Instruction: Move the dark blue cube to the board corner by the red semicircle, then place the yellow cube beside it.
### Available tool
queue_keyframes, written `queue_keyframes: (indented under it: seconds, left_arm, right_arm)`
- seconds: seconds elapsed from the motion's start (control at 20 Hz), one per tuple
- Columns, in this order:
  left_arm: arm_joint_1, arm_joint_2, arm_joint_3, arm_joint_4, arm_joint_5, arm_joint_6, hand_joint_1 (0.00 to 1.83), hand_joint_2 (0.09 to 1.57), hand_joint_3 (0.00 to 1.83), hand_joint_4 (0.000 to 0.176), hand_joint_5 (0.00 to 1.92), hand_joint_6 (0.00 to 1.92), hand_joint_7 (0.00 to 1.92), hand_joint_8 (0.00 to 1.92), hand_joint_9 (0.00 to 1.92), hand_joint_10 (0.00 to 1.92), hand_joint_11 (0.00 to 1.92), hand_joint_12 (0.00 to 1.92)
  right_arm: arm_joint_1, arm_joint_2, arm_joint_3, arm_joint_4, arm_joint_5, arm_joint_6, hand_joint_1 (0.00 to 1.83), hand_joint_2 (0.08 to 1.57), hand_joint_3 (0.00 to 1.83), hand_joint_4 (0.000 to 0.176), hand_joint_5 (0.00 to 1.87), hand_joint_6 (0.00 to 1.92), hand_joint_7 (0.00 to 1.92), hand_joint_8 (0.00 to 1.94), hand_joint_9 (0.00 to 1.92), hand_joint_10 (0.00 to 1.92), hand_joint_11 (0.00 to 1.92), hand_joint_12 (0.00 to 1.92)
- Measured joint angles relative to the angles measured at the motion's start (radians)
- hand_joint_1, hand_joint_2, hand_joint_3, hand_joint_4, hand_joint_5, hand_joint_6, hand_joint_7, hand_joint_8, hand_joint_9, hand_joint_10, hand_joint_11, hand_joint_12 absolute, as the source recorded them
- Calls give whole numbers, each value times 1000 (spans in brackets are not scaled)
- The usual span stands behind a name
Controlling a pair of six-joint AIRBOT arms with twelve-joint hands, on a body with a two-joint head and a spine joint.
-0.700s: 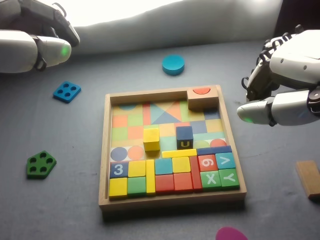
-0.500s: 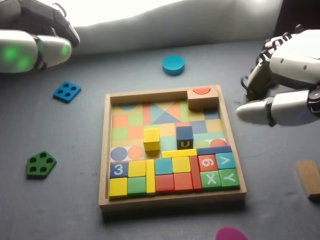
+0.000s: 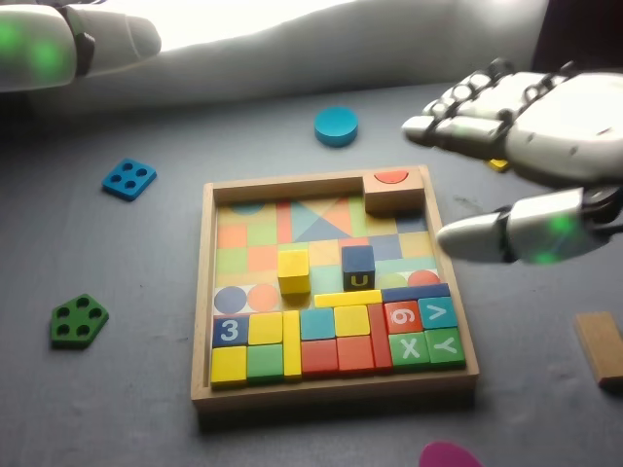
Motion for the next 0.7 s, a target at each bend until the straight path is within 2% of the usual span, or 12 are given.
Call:
queue_keyframes:
  seconds: [0.05, 0.3, 0.35, 0.45, 0.5, 0.6, 0.7]
  left_arm:
    - [0, 0, 0, 0, -1, 0, 0, 1309, 0, 0, 63, 5, 51, 2, 56, 1, 0, 387]
    - [0, 0, 0, 0, -1, 0, 0, 1311, 0, 0, 109, 7, 46, 0, 34, 0, 0, 293]
    - [0, 0, 0, 0, 2, 0, 0, 1315, 1, 0, 95, 3, 44, 0, 41, 2, 0, 317]
    - [0, 0, 0, 0, 5, 0, 0, 1308, 0, 0, 95, 5, 57, 5, 49, 5, 0, 323]
    - [0, 0, 0, 0, 6, 0, 0, 1310, 0, 0, 99, 5, 73, 7, 64, 7, 0, 373]
    - [0, 0, 2, 0, 6, 0, 0, 1318, 2, 7, 96, 0, 87, 3, 79, 5, 0, 398]
    - [0, 0, 2, 0, 7, 0, 0, 1311, 0, 0, 41, 0, 60, 1, 60, 0, 0, 333]
  right_arm:
    - [0, -16, 4, 12, -6, 0, 0, 1122, 60, 66, 180, 75, 20, 4, 0, 0, 0, 0]
    - [0, -136, 96, 45, 3, -26, 0, 1144, 18, 20, 613, 169, 132, 5, 0, 0, 0, 0]
    - [0, -163, 119, 79, 8, -48, 0, 1144, 14, 29, 645, 171, 136, 2, 0, 0, 0, 0]
    - [0, -196, 149, 91, 11, -53, 0, 1152, 16, 26, 675, 176, 131, 0, 0, 0, 0, 0]
    - [0, -211, 161, 93, 11, -55, 0, 1148, 13, 33, 685, 177, 141, 4, 0, 0, 0, 0]
    - [-7, -248, 180, 102, 18, -65, 0, 1146, 11, 24, 690, 175, 154, 9, 0, 0, 0, 0]
    - [-14, -268, 182, 103, 15, -80, 0, 1142, 8, 24, 690, 171, 149, 5, 0, 0, 0, 0]
